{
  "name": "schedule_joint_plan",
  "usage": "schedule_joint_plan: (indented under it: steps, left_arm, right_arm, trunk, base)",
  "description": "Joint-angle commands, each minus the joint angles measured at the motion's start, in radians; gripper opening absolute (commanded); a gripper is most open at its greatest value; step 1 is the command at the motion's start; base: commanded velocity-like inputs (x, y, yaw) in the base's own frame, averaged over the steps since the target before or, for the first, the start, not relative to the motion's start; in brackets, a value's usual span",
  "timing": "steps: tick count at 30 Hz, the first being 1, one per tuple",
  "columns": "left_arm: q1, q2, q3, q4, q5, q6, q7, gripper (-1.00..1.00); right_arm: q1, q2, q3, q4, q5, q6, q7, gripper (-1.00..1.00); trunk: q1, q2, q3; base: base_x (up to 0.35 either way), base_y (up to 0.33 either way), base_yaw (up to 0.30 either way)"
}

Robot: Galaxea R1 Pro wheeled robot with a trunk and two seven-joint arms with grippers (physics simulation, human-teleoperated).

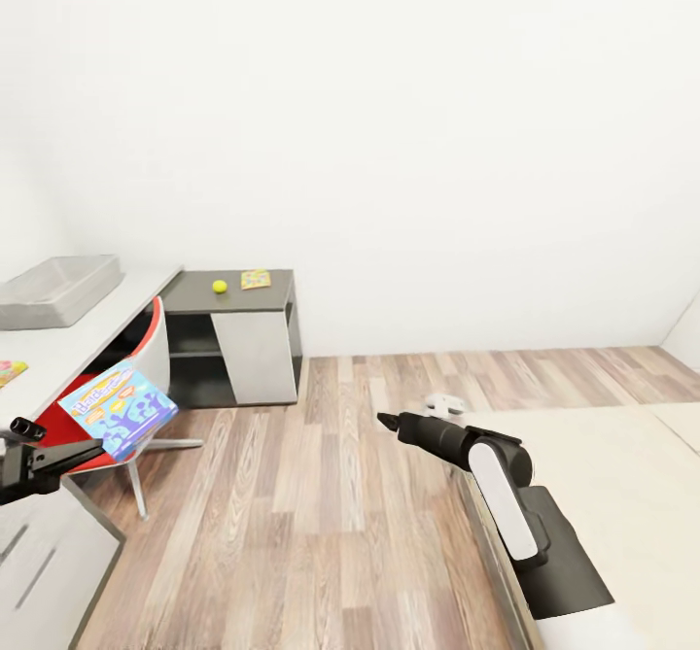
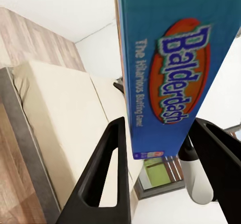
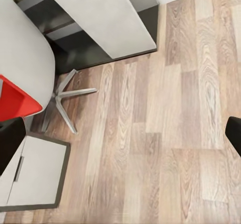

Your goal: Put all the toys in the child's room - the three board games (two on the bed and one on the table), the two jigsaw puzzles on the table, and the tennis ball on the table - inside the toy box on the table in the child's room.

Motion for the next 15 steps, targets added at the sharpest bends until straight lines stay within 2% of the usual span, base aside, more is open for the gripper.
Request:
schedule_joint_plan:
  steps: [1,10,15]
  left_arm:
    - [-0.001,0.000,-0.001,0.000,0.000,0.010,-0.005,-1.00]
    - [-0.001,0.000,-0.002,0.000,0.000,0.010,-0.005,-1.00]
    - [-0.001,-0.001,0.000,0.000,0.002,0.006,-0.005,-1.00]
  right_arm:
    - [-0.001,0.000,0.000,-0.001,-0.007,0.004,-0.007,1.00]
    - [-0.001,0.000,0.001,0.000,-0.007,0.004,-0.007,1.00]
    - [-0.001,0.000,0.001,0.000,-0.008,0.004,-0.007,1.00]
  trunk:
    - [-0.004,0.006,0.001]
    - [-0.038,0.069,0.020]
    - [-0.038,0.069,0.016]
  base:
    - [0.000,0.000,0.243]
    - [0.000,0.000,0.243]
    - [0.000,0.000,0.243]
